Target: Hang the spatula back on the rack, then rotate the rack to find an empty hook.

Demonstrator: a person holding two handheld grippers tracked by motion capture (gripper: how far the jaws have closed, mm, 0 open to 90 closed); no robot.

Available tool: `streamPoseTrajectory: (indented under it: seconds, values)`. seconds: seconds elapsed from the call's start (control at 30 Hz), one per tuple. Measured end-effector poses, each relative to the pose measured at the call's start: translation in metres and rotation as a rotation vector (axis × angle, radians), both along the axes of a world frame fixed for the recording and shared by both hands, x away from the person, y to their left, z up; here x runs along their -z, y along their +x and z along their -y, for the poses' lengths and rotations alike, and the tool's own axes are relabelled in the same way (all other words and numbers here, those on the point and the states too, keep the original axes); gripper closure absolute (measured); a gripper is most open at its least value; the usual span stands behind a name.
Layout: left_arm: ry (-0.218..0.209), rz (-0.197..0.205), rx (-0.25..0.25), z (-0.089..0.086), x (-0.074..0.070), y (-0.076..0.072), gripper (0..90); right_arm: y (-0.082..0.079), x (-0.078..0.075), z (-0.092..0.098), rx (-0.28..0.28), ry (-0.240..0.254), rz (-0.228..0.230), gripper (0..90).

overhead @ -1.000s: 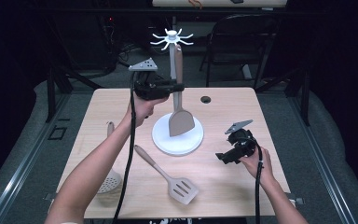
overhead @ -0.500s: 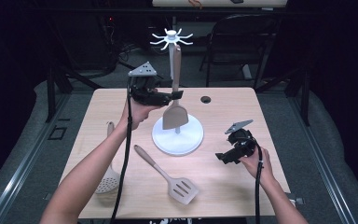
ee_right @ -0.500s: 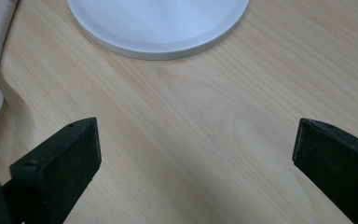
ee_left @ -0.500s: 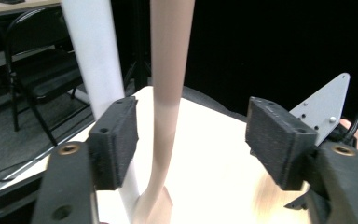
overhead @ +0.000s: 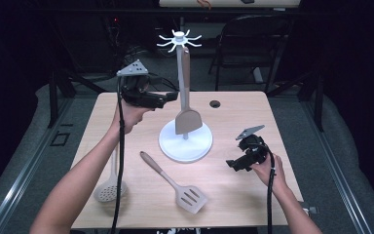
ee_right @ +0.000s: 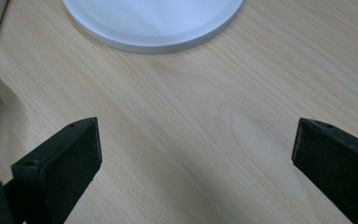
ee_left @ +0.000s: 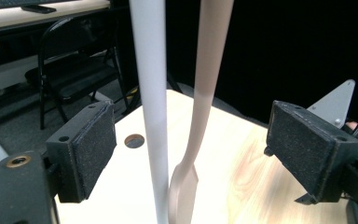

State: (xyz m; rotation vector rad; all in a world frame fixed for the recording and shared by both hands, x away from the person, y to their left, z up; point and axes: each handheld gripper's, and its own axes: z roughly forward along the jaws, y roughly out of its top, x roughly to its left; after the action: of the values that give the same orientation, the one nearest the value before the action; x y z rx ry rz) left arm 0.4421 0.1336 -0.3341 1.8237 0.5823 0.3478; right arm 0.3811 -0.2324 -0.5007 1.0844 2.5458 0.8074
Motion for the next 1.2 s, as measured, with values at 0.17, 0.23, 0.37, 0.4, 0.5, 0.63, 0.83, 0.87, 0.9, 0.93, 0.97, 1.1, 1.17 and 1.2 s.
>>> streamPoseTrajectory:
  seconds: [0.17, 0.23, 0.37, 0.4, 0.5, 0.63, 0.83, 0.87, 0.9, 0.93, 0.97, 1.1, 1.17, 1.2]
  values:
    - [-0.022, 0.015, -0.015, -0.01, -0.012, 0.001, 17.5, 0.0, 0.0, 0.001, 0.001, -0.008, 0.002, 1.1]
    - [-0.027, 0.027, -0.019, -0.013, -0.017, 0.0, 22.5, 0.0, 0.0, 0.0, 0.001, -0.003, 0.002, 1.2]
    - [-0.022, 0.064, -0.029, -0.016, -0.027, -0.002, 43.8, 0.001, 0.0, -0.001, -0.006, -0.015, -0.001, 1.4]
    - [-0.019, 0.07, -0.036, -0.016, -0.029, -0.002, 49.7, 0.001, 0.0, -0.001, -0.002, -0.014, 0.001, 1.4]
    - [-0.024, 0.105, -0.047, -0.017, -0.036, -0.004, 63.6, 0.002, 0.001, -0.002, -0.008, -0.008, 0.003, 1.5]
    - [-0.046, 0.136, -0.048, -0.018, -0.045, -0.005, 79.3, 0.002, 0.001, -0.002, -0.007, -0.012, -0.004, 1.7]
    - [-0.04, 0.173, -0.061, -0.016, -0.06, -0.003, 90.0, 0.001, 0.001, -0.003, -0.01, -0.017, -0.001, 1.8]
    - [-0.042, 0.173, -0.072, -0.015, -0.062, -0.003, 90.0, 0.001, 0.001, -0.002, -0.01, -0.015, -0.003, 1.8]
    - [-0.051, 0.176, -0.075, -0.015, -0.064, -0.003, 90.0, 0.001, 0.001, -0.002, -0.006, -0.013, -0.004, 1.8]
    - [-0.058, 0.176, -0.068, -0.015, -0.066, -0.002, 90.0, 0.001, 0.001, -0.002, -0.005, -0.011, -0.003, 1.8]
    - [-0.063, 0.181, -0.073, -0.015, -0.068, -0.002, 90.0, 0.001, 0.001, -0.001, -0.005, -0.012, -0.002, 1.8]
    - [-0.057, 0.187, -0.087, -0.015, -0.073, 0.002, 90.0, 0.001, 0.001, -0.001, -0.006, -0.015, -0.001, 1.8]
    - [-0.067, 0.188, -0.094, -0.016, -0.074, 0.004, 90.0, 0.001, 0.001, -0.001, -0.006, -0.016, -0.001, 1.8]
    - [-0.066, 0.187, -0.095, -0.016, -0.075, 0.005, 90.0, 0.001, 0.001, -0.001, -0.006, -0.015, -0.002, 1.8]
